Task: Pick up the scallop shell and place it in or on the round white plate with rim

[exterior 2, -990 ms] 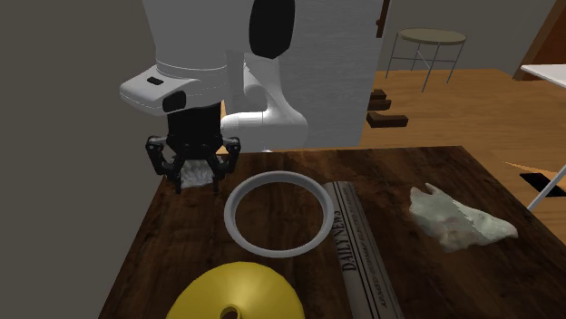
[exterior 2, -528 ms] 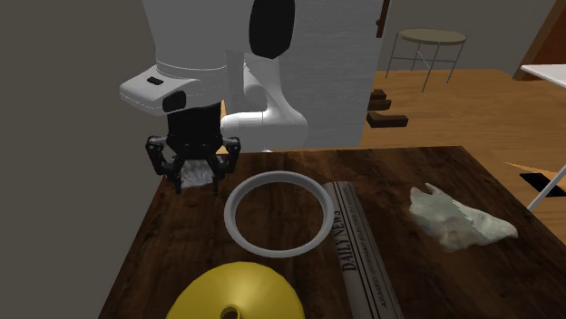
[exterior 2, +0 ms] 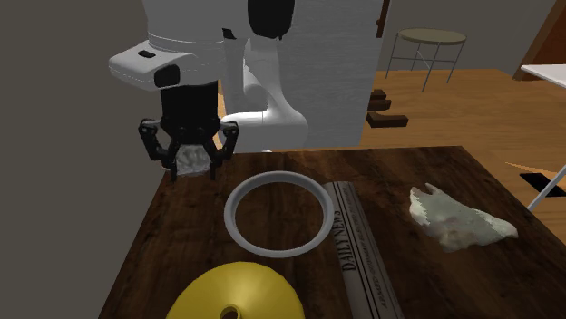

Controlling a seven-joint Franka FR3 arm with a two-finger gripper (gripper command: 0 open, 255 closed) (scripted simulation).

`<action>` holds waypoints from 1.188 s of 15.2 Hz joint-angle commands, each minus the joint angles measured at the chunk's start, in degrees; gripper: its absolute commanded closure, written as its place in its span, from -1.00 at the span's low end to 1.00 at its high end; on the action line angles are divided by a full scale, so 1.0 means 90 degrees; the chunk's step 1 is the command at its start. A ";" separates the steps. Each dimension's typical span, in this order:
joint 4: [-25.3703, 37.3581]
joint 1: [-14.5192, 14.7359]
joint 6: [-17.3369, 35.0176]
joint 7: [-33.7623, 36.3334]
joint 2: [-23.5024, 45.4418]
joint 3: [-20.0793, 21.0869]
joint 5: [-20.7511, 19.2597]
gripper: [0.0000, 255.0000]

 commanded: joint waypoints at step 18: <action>0.1841 0.0332 -0.0652 0.0909 0.1383 0.1019 0.0706 1.00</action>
